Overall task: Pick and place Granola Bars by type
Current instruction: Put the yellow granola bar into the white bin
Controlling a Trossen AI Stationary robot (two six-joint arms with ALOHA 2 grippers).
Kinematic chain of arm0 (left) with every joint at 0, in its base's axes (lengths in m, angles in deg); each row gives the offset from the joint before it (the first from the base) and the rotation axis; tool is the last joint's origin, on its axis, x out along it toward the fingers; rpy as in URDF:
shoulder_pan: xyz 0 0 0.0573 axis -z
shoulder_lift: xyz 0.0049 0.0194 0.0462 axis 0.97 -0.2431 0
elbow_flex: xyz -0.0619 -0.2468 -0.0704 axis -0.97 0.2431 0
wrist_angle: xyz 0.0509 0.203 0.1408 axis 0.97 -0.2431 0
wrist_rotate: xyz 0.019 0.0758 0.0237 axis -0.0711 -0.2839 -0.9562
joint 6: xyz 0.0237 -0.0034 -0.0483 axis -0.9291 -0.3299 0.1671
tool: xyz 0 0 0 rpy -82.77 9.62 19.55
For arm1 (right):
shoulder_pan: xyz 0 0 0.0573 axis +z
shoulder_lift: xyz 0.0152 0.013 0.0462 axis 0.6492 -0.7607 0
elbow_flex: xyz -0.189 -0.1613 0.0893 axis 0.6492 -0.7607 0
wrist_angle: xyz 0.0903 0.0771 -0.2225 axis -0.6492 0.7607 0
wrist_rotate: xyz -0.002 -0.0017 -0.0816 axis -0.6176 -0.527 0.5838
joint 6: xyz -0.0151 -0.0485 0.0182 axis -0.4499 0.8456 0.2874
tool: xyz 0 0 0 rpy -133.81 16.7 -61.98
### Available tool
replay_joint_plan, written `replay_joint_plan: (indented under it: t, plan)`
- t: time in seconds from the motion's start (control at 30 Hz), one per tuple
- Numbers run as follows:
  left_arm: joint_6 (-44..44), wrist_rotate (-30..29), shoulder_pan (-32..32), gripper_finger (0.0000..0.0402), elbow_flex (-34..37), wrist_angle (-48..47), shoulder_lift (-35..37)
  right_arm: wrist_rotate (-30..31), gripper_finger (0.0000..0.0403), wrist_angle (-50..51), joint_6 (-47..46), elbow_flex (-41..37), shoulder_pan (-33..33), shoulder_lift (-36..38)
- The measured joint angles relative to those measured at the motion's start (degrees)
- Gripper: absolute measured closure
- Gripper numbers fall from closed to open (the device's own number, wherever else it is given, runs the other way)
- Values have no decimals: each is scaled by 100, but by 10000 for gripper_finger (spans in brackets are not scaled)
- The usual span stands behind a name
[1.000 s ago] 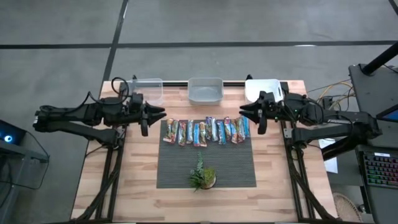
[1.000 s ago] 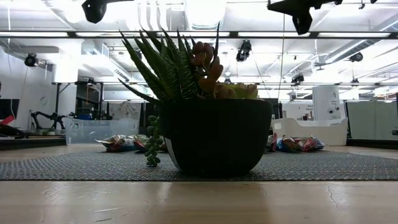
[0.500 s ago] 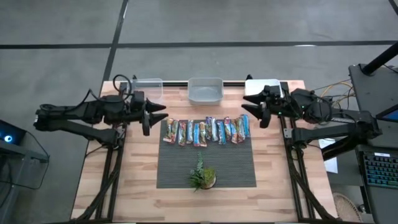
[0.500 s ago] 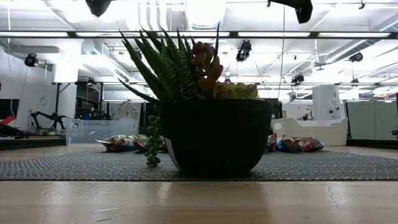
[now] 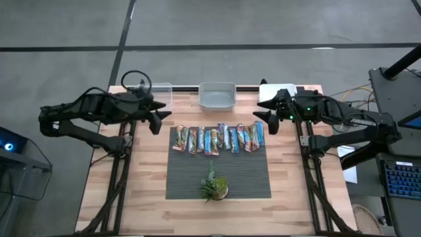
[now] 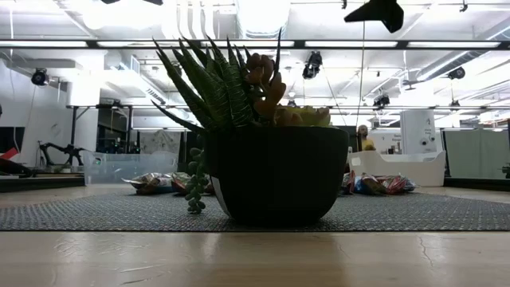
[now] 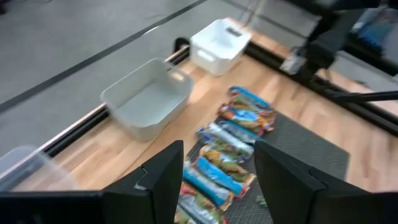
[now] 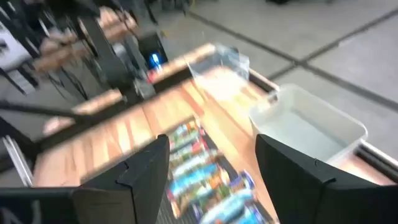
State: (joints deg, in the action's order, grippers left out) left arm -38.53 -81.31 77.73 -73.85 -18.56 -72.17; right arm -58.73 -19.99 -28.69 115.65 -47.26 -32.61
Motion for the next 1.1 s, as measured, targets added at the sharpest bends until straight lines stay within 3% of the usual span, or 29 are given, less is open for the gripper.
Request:
replay_joint_plan:
  t: [0.43,0.7,0.9,1.1]
  plan:
    - [1289,-108,-209,223,9,-921,-886,6,174,617,644,550,2,-448]
    - [2569,331,-597,223,1,-1054,-1600,5,174,646,640,354,2,-424]
    - [2675,1007,-1049,223,-47,-1274,-2174,4,174,756,643,310,2,-428]
    - [2720,1065,-1354,223,-50,-1820,-2761,4,174,859,659,310,2,-426]
